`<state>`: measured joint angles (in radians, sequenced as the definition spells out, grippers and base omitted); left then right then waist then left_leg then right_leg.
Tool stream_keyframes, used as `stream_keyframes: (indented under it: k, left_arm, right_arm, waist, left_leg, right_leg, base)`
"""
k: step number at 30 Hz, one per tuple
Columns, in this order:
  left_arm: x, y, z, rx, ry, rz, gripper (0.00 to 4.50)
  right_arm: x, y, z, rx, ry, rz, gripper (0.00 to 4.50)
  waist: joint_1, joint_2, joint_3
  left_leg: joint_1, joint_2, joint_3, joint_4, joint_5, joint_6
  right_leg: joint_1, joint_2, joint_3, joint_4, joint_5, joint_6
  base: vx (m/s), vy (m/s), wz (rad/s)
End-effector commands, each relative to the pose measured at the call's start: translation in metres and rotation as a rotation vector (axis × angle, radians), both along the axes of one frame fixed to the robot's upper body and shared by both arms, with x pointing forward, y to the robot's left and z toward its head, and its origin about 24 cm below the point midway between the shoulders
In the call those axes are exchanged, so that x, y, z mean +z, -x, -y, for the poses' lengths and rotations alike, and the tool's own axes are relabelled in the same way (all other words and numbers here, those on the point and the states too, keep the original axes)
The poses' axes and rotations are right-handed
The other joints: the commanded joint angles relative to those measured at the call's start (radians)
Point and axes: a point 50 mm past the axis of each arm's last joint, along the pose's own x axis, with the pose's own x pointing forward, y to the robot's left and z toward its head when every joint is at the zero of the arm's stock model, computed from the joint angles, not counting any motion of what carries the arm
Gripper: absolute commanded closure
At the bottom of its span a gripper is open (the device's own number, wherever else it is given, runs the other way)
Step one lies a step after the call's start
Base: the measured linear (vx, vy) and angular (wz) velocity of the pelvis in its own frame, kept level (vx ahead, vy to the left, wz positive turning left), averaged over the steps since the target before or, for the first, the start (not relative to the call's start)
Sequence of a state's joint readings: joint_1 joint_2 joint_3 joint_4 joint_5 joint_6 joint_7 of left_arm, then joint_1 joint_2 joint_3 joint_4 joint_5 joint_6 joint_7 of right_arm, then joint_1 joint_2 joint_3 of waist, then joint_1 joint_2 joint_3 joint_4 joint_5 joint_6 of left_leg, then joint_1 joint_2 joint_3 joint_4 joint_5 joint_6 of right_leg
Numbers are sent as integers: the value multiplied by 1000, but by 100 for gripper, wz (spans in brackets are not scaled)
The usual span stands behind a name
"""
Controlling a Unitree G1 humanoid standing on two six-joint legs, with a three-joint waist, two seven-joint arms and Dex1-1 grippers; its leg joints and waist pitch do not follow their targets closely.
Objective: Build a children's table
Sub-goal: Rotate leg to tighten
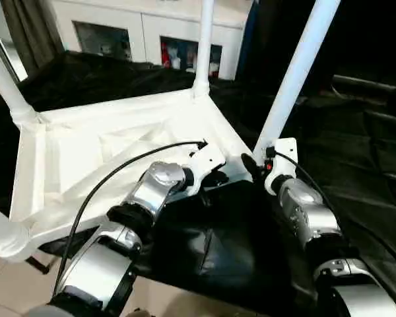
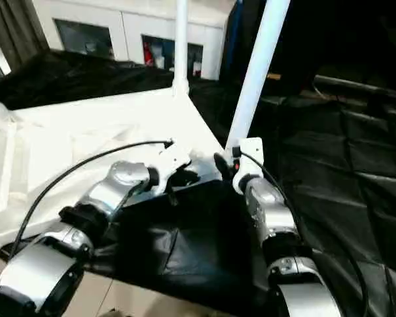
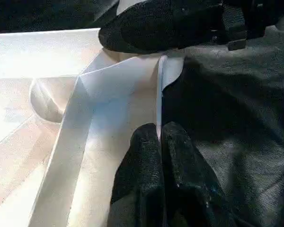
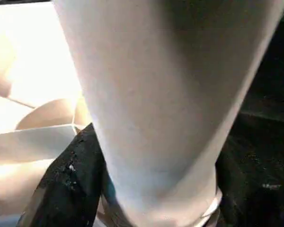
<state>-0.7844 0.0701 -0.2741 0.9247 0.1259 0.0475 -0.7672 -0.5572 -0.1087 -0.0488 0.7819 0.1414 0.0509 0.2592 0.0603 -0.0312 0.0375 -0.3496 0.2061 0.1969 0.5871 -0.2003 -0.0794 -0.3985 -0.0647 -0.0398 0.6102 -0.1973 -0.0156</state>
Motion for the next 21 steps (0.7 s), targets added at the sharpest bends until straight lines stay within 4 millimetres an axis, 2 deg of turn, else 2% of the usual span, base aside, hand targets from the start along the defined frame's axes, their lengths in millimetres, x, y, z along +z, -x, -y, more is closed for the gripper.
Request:
stream_keyframes:
  k: [1,3,4,6,7,9,13,14,16,21]
  left_arm:
    - [-1,1,11,-2,12,8,450]
    - [-1,1,6,-21,16,9,450]
    - [0,2,4,-38,20,8,450]
    - [0,4,-1,-87,28,4,450]
    - [0,6,-7,-117,28,-9,450]
    - [-1,7,-12,-138,30,-17,450]
    - [0,12,-25,-212,28,-43,450]
    - [0,15,-34,-268,21,-56,450]
    - [1,20,-42,-322,26,-79,450]
    - [6,24,-61,-378,31,-133,450]
  right_arm:
    - [-24,13,-21,119,103,-89,121]
    - [-20,12,-25,192,128,-48,107]
    - [-18,11,-23,213,126,-34,101]
    - [-13,10,-18,253,101,-16,90]
    - [-9,11,-15,314,70,-4,90]
    - [-6,13,-12,385,70,13,90]
    - [-2,26,-2,606,99,25,90]
    - [0,34,6,692,96,19,90]
    - [3,39,13,752,76,17,90]
    - [11,48,25,851,17,14,90]
  waist:
    - [-1,-5,-47]
    - [-1,-4,-46]
    - [-3,-11,-45]
    - [0,-8,-44]
    - [-2,-10,-44]
    - [-1,-10,-44]
    - [4,-12,-45]
    - [4,-8,-47]
    - [6,-10,-45]
    - [8,-4,-46]
  left_leg:
    - [0,22,-14,-71,-177,28]
    - [-1,22,-14,-71,-183,31]
    - [-1,22,-13,-71,-193,31]
    - [2,23,-14,-72,-209,40]
    - [-2,24,-16,-74,-206,44]
    - [-2,26,-14,-72,-200,57]
    - [-4,28,-13,-69,-155,84]
    - [-4,29,-13,-68,-152,88]
    - [-5,30,-13,-68,-154,98]
    - [-1,36,-9,-68,-160,86]
  right_leg:
    - [42,-70,41,-80,-174,-193]
    - [42,-72,40,-83,-190,-192]
    - [42,-70,39,-85,-209,-188]
    - [41,-74,40,-89,-248,-180]
    - [44,-74,40,-87,-251,-178]
    - [43,-75,41,-86,-235,-182]
    - [50,-73,40,-77,-143,-210]
    - [48,-73,40,-74,-127,-217]
    - [52,-73,40,-72,-109,-227]
    - [47,-68,37,-64,-84,-258]
  base:
    - [0,0,0]
    - [0,0,0]
    - [0,0,0]
    - [0,0,0]
    - [0,0,0]
    - [0,0,0]
    - [0,0,0]
    - [0,0,0]
    - [0,0,0]
    - [0,0,0]
